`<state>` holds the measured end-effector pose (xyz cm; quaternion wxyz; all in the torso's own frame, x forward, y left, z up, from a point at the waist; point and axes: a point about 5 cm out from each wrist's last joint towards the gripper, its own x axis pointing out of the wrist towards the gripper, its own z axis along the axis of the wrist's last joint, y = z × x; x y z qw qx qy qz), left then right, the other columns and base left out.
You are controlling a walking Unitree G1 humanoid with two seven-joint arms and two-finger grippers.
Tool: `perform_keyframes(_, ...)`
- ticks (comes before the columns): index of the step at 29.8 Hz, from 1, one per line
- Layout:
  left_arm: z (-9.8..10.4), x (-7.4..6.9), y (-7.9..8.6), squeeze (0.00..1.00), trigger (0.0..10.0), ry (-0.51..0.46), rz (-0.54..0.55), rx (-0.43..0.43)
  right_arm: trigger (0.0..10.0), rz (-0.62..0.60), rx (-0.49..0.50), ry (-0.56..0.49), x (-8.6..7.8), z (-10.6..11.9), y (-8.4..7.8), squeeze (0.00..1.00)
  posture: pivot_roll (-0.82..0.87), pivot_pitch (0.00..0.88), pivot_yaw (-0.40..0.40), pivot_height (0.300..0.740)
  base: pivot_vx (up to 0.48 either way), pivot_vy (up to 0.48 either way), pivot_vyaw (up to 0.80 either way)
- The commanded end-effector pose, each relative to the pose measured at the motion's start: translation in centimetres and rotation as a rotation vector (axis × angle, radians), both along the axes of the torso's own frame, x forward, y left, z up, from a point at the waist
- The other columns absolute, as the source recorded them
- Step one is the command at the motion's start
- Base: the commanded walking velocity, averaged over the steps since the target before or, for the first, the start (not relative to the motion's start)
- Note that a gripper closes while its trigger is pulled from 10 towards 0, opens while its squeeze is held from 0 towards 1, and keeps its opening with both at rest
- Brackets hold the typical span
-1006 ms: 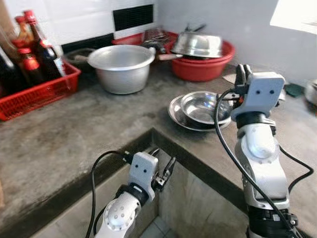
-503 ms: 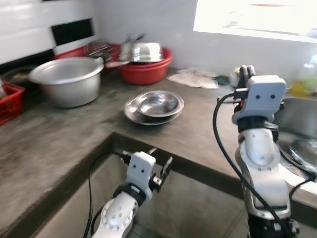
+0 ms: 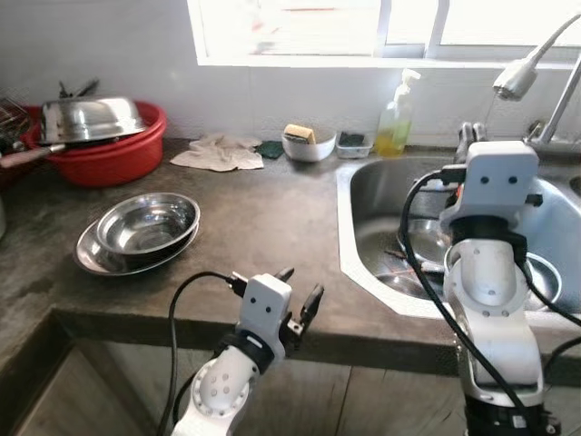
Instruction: Kitchen organization
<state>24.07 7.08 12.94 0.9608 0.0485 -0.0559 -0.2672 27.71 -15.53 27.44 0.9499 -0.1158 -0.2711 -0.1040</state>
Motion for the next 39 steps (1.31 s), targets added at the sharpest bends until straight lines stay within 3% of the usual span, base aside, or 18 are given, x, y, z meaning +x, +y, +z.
perform_keyframes(1, -0.2, 0.0, 0.0, 0.0, 10.0, 0.007, 0.009, 0.015, 10.0, -0.009, -0.008, 0.02, 0.1, -0.2, -0.2, 0.0, 0.02, 0.001, -0.011, 0.74, 0.0, 0.0, 0.0)
perform_keyframes(8, -0.4, 0.0, 0.1, 0.0, 10.0, -0.003, 0.015, 0.052, 10.0, 0.028, 0.009, 0.155, 1.0, -1.9, 0.1, 0.0, 0.02, 0.003, -0.01, 0.74, 0.0, -0.378, 0.0)
perform_keyframes(18, -0.5, 0.0, 0.2, 0.0, 10.0, 0.011, 0.017, 0.035, 10.0, -0.224, -0.006, 0.265, 1.8, -2.6, -3.2, 0.0, 0.02, 0.009, -0.01, 0.74, 0.0, -0.458, 0.0)
perform_keyframes(27, -0.6, -0.1, 0.2, 0.0, 10.0, 0.024, 0.028, 0.021, 10.0, -0.211, -0.031, 0.372, 2.7, -3.5, -3.0, 0.0, 0.02, 0.006, -0.014, 0.74, 0.0, 0.0, 0.0)
perform_keyframes(35, -0.7, -0.3, 0.1, 0.0, 10.0, 0.028, 0.024, 0.017, 10.0, -0.288, -0.034, 0.41, 3.9, -3.4, -4.9, 0.0, 0.03, 0.004, -0.021, 0.74, 0.0, 0.0, 0.0)
perform_keyframes(39, -0.7, -0.5, 0.0, 0.0, 10.0, 0.033, 0.016, 0.013, 10.0, -0.314, 0.032, 0.567, 4.8, -6.0, -6.1, 0.0, 0.03, 0.004, -0.023, 0.74, 0.0, 0.0, 0.0)
